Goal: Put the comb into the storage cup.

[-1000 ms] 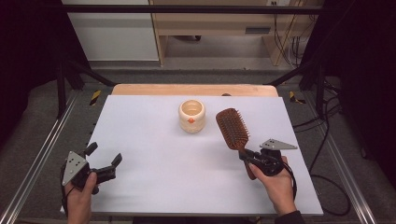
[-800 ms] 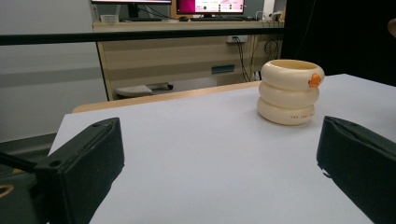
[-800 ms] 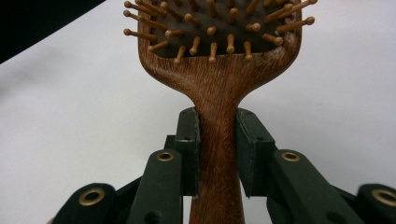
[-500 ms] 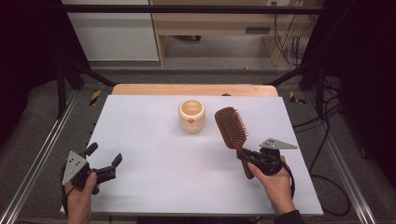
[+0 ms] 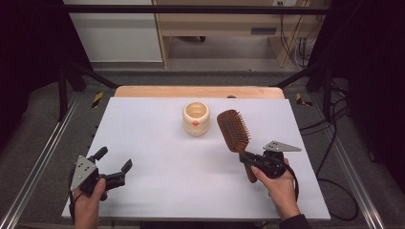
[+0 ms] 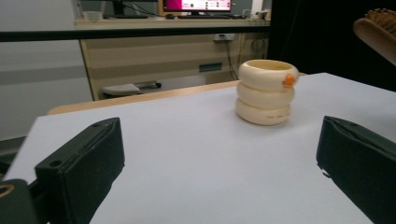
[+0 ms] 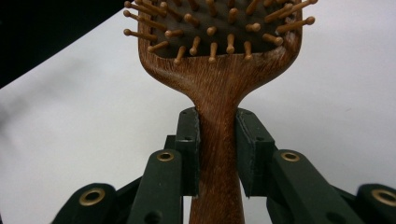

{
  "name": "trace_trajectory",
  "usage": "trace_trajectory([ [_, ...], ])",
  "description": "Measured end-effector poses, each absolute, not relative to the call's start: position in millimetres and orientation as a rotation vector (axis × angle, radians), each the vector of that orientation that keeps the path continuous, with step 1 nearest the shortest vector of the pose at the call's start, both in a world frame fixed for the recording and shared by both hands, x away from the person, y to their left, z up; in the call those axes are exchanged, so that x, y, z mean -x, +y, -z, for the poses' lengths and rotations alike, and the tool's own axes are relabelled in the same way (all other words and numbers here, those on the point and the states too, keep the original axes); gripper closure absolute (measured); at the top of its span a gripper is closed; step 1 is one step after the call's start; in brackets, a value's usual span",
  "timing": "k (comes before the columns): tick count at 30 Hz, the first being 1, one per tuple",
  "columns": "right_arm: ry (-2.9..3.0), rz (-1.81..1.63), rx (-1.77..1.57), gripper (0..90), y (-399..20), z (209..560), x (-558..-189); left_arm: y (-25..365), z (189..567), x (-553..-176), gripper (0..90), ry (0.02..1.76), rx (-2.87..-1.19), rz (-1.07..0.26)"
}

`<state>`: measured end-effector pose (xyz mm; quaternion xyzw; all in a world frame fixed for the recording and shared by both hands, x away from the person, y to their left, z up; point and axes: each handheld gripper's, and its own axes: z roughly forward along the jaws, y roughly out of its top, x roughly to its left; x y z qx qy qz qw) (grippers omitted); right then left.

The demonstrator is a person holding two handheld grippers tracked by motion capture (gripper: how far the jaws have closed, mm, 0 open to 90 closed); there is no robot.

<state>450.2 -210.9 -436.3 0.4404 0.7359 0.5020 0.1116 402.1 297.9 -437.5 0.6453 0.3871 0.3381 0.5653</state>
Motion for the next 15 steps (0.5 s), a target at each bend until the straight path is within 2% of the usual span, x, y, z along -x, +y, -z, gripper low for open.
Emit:
trace_trajectory([
  [8, 2.153, -1.535, -1.254, 73.1, -208, 431, -449, 251, 422, -397, 1.5, 0.822, -1.532, -0.637],
  [11, 2.141, -1.567, -1.210, 73.1, -206, 425, -446, 225, 407, -403, 1.8, 0.781, -1.538, -0.543],
  [15, 2.130, -1.592, -1.184, 73.1, -203, 420, -444, 201, 395, -410, 2.3, 0.756, -1.549, -0.494],
])
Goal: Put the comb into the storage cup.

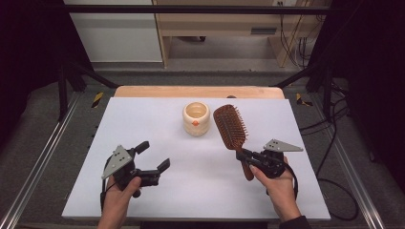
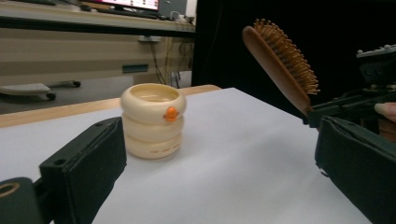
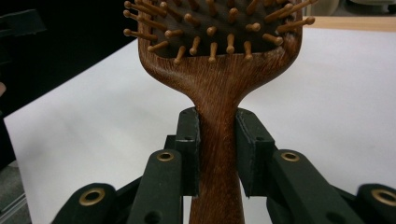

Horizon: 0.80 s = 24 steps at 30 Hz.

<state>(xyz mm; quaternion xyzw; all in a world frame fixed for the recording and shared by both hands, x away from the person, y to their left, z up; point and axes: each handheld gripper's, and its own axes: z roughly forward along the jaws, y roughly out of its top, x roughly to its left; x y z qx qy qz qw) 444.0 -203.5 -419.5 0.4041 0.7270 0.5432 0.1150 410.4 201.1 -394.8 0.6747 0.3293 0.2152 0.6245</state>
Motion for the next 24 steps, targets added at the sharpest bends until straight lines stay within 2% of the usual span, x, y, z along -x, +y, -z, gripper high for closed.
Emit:
trace_trajectory([
  [15, 2.140, -1.598, -1.109, 73.1, -189, 413, -439, 153, 373, -439, 3.3, 0.728, -1.626, -0.385],
  [24, 2.155, -1.593, -1.047, 73.1, -172, 414, -432, 137, 363, -453, 4.9, 0.762, -1.561, -0.253],
])
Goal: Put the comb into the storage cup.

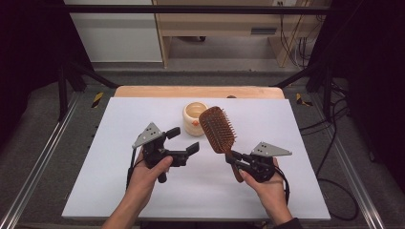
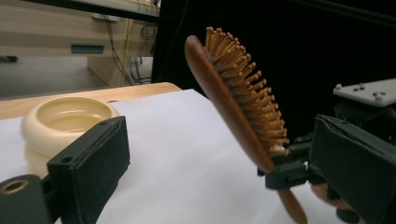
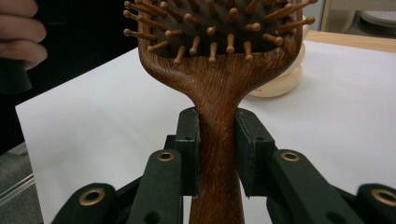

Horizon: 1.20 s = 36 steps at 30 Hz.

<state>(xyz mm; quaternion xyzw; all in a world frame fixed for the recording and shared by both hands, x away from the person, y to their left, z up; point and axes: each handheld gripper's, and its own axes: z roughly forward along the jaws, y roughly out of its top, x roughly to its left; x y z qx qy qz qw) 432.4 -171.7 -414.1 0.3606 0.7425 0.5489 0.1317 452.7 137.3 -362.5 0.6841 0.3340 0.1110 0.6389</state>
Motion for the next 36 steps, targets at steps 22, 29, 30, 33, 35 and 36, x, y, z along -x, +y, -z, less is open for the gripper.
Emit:
trace_trajectory([
  [22, 2.154, -1.609, -0.917, 73.1, -154, 415, -422, 104, 347, -479, 18.0, 0.789, -1.510, -0.064],
  [29, 2.152, -1.598, -0.913, 73.1, -151, 416, -421, 104, 350, -485, 25.0, 0.830, -1.482, -0.033],
  [30, 2.152, -1.598, -0.913, 73.1, -151, 416, -421, 104, 351, -485, 26.1, 0.832, -1.484, -0.031],
  [33, 2.151, -1.594, -0.908, 73.1, -150, 416, -420, 104, 352, -485, 31.0, 0.834, -1.478, -0.031],
  [35, 2.150, -1.596, -0.909, 73.0, -150, 416, -420, 104, 352, -485, 31.4, 0.838, -1.476, -0.036],
  [36, 2.152, -1.594, -0.906, 73.0, -150, 417, -420, 104, 352, -485, 32.9, 0.841, -1.477, -0.040],
])
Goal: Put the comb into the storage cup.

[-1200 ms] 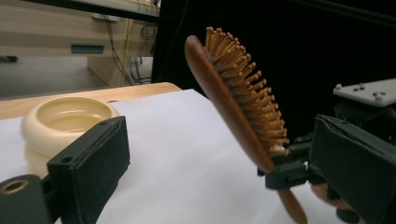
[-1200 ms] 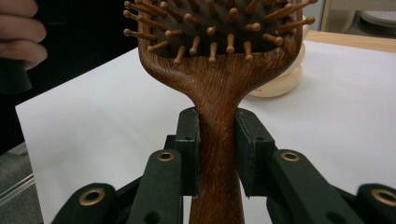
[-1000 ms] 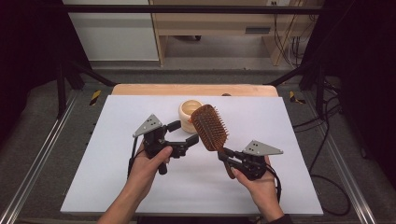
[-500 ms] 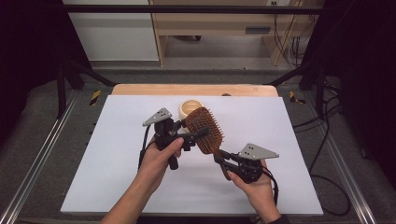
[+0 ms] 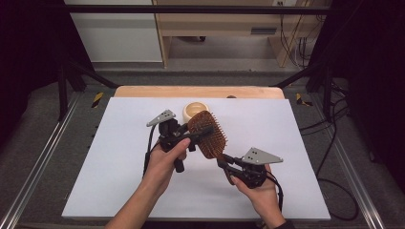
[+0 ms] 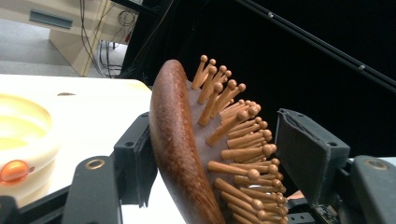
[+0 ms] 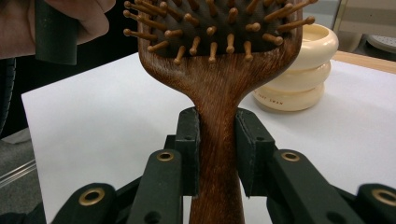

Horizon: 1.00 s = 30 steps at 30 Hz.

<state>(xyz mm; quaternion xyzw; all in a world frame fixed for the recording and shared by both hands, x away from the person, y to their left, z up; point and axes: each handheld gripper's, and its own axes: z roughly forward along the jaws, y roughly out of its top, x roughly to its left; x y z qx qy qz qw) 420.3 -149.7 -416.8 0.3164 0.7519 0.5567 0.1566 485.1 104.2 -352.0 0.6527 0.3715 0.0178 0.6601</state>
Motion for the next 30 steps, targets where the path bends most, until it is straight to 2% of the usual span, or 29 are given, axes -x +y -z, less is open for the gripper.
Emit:
trace_trajectory([
  [14, 2.145, -1.581, -0.907, 73.0, -148.8, 417.4, -419.8, 104.1, 352.1, -485.4, 37.4, 0.865, -1.472, -0.036],
  [25, 2.149, -1.522, -0.901, 73.0, -145.7, 419.8, -419.5, 101.3, 351.5, -483.3, 48.3, 0.876, -1.448, -0.007],
  [30, 2.155, -1.517, -0.903, 73.0, -144.3, 421.8, -419.7, 98.9, 349.4, -480.9, 50.5, 0.884, -1.460, -0.020],
])
